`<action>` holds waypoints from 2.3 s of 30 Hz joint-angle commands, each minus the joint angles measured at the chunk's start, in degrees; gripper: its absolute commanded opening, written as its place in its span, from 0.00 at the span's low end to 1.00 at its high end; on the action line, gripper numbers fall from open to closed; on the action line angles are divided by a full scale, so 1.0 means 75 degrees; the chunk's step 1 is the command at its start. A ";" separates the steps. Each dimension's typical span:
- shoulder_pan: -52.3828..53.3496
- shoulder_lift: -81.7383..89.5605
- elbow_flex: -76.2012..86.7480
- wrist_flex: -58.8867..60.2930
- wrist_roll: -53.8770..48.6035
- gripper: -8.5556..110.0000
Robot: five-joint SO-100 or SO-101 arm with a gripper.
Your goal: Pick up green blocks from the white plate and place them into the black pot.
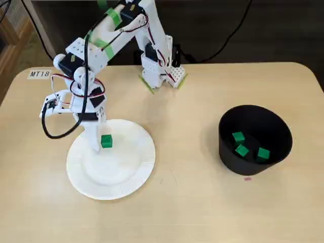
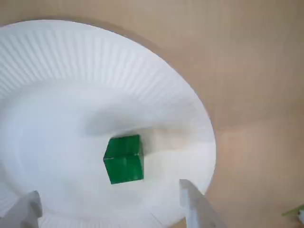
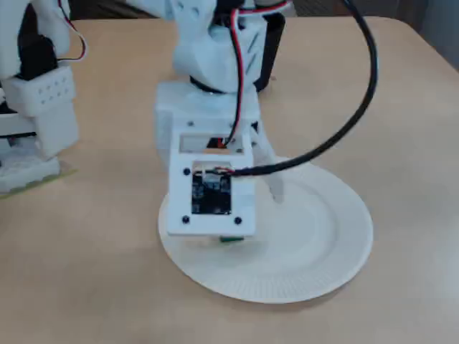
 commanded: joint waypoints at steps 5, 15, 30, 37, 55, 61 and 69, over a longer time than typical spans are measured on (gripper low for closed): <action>-0.0141 -0.0270 -0.0035 -0.0082 0.0070 0.41; -0.0340 -0.0562 -0.0035 -0.0387 0.0223 0.36; -0.0527 -0.1078 -0.0410 -0.0891 0.0668 0.05; -0.0879 0.0563 -0.0563 -0.1055 0.1500 0.05; -0.8508 0.6082 0.0598 -0.3504 0.6738 0.05; -0.9586 0.7102 0.3891 -0.5848 0.6234 0.05; -0.9738 0.6820 0.5871 -0.7828 0.5883 0.05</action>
